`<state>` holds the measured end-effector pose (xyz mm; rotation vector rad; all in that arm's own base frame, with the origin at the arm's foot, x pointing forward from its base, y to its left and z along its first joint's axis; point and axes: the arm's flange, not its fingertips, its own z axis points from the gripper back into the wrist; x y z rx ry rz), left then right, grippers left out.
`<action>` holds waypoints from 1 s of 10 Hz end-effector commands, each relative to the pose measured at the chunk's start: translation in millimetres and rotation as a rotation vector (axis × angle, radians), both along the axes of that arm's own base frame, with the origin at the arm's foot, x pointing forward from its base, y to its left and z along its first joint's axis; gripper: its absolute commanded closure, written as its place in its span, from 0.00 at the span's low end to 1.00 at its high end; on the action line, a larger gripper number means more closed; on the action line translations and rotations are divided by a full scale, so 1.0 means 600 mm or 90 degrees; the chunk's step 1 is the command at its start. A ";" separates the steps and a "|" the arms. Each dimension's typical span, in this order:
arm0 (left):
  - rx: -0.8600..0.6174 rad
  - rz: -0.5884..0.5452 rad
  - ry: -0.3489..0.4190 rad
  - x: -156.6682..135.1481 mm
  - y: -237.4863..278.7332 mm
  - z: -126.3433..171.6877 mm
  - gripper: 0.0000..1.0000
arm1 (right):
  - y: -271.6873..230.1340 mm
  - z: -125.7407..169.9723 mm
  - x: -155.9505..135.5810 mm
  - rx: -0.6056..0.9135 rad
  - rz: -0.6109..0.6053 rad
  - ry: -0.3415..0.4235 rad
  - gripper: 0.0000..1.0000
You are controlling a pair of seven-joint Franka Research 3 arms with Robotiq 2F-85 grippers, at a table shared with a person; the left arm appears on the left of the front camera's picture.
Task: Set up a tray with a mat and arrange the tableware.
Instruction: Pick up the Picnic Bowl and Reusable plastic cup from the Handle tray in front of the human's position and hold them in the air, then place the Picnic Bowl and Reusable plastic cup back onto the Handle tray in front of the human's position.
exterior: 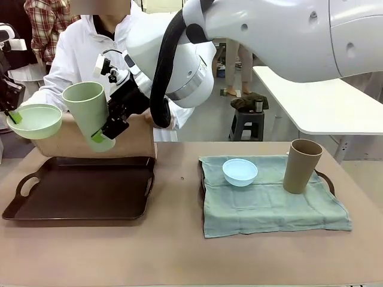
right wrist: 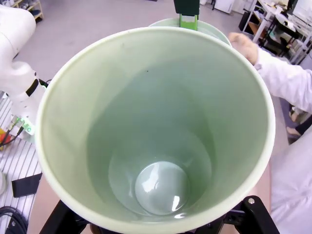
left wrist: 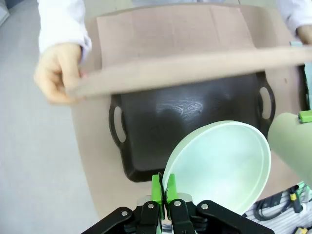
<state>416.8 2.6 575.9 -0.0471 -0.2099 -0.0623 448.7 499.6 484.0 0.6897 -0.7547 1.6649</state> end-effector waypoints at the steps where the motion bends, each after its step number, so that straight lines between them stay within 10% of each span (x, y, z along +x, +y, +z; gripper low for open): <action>1: 0.002 -0.009 -0.007 0.004 0.002 0.001 1.00 | 0.002 0.007 0.000 0.003 0.004 -0.007 1.00; 10: 0.002 -0.009 -0.007 0.004 0.002 0.001 1.00 | 0.002 0.007 0.000 0.003 0.004 -0.007 1.00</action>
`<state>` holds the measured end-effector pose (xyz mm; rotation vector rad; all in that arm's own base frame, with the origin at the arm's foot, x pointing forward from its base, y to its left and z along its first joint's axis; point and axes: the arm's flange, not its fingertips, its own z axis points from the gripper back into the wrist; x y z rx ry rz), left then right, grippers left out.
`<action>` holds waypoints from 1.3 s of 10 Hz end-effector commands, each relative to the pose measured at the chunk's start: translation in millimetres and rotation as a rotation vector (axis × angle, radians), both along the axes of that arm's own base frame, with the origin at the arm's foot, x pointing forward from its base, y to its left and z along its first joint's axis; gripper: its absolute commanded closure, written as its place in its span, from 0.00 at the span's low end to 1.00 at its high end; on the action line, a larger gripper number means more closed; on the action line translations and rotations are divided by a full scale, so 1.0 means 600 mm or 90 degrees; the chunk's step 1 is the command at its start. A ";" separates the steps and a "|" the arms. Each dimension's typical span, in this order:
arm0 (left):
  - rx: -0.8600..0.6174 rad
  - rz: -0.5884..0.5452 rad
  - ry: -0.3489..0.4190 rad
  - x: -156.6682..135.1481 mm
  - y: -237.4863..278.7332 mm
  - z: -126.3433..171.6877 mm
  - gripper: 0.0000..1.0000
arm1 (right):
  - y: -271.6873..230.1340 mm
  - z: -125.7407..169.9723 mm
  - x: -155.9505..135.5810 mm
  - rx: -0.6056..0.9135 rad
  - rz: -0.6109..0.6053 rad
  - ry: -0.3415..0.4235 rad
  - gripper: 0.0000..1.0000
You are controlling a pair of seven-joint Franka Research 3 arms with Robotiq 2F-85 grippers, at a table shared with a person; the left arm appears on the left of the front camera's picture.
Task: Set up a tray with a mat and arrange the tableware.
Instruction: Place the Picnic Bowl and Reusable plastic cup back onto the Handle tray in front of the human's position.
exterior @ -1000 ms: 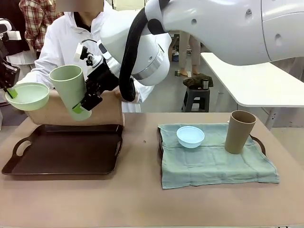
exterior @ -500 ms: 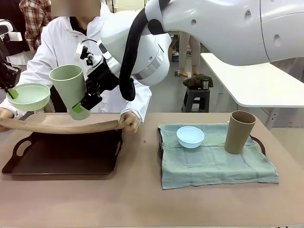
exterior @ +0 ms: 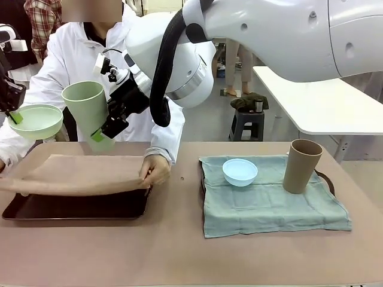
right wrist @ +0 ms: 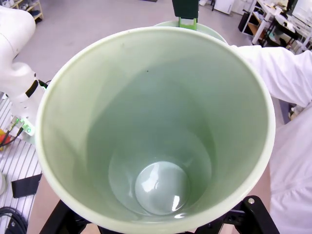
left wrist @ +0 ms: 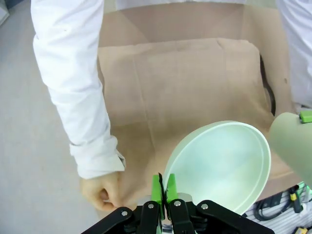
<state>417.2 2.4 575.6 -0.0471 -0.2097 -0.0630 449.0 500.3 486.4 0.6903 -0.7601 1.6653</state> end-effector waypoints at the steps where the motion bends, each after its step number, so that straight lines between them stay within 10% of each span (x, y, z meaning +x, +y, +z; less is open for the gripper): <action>1: 0.002 -0.009 -0.007 0.003 0.003 0.002 1.00 | 0.001 0.003 0.000 0.001 0.004 -0.005 1.00; 13: 0.002 -0.009 -0.007 0.003 0.003 0.002 1.00 | 0.001 0.003 0.000 0.001 0.004 -0.005 1.00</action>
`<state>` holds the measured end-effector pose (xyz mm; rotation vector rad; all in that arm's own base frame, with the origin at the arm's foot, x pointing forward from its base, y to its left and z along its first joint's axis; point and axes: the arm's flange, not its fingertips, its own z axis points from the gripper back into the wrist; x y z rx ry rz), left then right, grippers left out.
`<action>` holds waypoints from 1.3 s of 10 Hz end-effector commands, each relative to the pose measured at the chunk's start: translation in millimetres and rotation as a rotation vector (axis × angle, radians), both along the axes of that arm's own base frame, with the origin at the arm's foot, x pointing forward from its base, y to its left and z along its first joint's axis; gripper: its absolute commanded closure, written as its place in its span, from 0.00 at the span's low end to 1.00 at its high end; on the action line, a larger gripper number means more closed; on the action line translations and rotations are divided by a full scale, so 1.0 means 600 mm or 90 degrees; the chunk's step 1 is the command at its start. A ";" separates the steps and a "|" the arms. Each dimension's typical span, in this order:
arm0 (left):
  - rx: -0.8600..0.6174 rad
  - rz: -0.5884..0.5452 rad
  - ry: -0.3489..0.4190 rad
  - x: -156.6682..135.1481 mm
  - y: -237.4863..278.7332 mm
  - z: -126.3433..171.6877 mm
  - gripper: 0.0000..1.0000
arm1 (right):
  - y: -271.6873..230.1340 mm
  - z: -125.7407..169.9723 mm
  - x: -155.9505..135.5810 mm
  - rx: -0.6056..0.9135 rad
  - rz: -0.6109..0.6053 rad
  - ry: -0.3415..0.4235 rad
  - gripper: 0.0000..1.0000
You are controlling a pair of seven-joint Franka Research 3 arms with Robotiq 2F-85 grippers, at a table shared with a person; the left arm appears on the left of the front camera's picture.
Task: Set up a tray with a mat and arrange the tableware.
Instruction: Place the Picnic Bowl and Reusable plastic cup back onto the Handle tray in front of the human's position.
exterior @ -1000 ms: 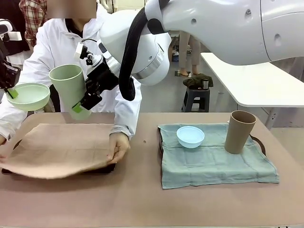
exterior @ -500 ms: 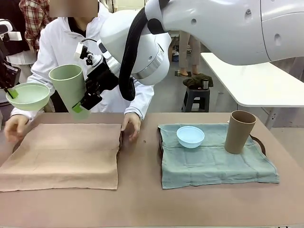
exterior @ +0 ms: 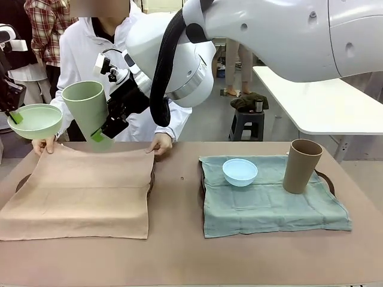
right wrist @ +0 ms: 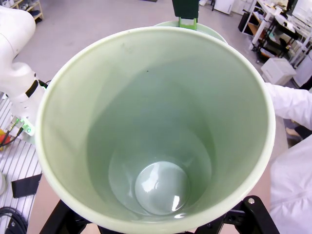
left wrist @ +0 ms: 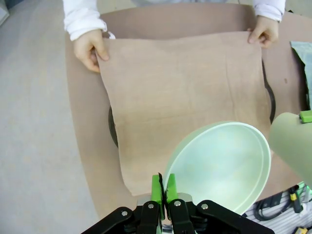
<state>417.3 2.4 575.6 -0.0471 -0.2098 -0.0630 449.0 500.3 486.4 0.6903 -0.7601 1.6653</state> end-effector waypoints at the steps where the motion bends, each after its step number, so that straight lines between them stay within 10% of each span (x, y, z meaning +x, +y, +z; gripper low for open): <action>1: 0.002 -0.008 -0.007 0.003 0.003 0.002 1.00 | 0.001 0.003 0.000 0.001 0.004 -0.005 1.00; 8: 0.002 -0.008 -0.007 0.003 0.003 0.002 1.00 | 0.001 0.003 0.000 0.001 0.004 -0.005 1.00; 9: 0.000 0.000 0.000 0.000 0.000 0.000 0.96 | 0.000 0.000 0.000 0.000 0.000 0.000 0.19; 13: -0.040 -0.021 0.003 0.019 0.008 -0.117 0.96 | -0.011 -0.117 0.045 0.060 -0.007 -0.012 0.19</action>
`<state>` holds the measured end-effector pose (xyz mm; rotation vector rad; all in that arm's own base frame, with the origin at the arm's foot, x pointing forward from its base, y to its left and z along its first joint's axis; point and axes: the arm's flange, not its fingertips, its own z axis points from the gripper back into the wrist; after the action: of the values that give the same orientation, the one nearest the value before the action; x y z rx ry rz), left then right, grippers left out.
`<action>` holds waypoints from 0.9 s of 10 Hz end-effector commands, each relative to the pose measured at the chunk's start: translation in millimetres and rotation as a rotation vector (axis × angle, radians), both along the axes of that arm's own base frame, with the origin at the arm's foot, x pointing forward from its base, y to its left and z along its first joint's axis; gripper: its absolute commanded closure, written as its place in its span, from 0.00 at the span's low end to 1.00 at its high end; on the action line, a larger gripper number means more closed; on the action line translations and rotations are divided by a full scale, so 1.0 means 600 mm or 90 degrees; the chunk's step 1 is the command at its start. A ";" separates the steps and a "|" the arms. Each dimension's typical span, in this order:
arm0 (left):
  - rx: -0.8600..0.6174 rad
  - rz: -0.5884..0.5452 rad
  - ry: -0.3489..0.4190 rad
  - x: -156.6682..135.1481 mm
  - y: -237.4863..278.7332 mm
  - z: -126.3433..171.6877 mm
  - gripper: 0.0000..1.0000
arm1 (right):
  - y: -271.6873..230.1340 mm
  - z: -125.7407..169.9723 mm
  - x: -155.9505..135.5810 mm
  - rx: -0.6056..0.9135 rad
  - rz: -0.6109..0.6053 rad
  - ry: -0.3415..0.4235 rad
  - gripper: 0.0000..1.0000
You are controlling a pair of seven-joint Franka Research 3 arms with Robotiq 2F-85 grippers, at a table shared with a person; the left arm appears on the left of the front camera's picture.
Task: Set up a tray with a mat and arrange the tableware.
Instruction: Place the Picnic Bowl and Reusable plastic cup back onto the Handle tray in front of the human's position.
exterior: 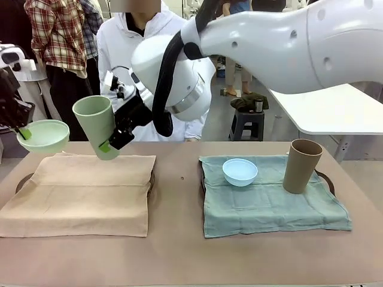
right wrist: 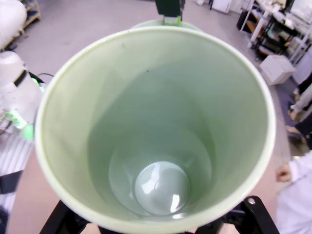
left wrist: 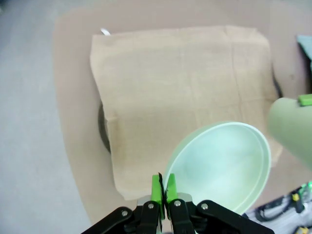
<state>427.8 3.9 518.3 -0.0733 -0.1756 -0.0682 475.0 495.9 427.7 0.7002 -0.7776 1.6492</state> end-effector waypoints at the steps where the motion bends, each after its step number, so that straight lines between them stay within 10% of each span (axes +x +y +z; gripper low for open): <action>1: -0.030 -0.009 -0.020 0.002 0.009 -0.043 0.96 | -0.003 -0.044 0.006 0.069 0.004 -0.015 0.19; 9: -0.071 0.019 0.022 0.033 0.006 -0.203 0.96 | -0.008 -0.175 0.010 0.052 -0.004 0.030 0.19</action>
<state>444.1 7.2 402.9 -0.1569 -0.1210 -0.0114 485.7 495.2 332.3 0.8019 -0.7877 1.5977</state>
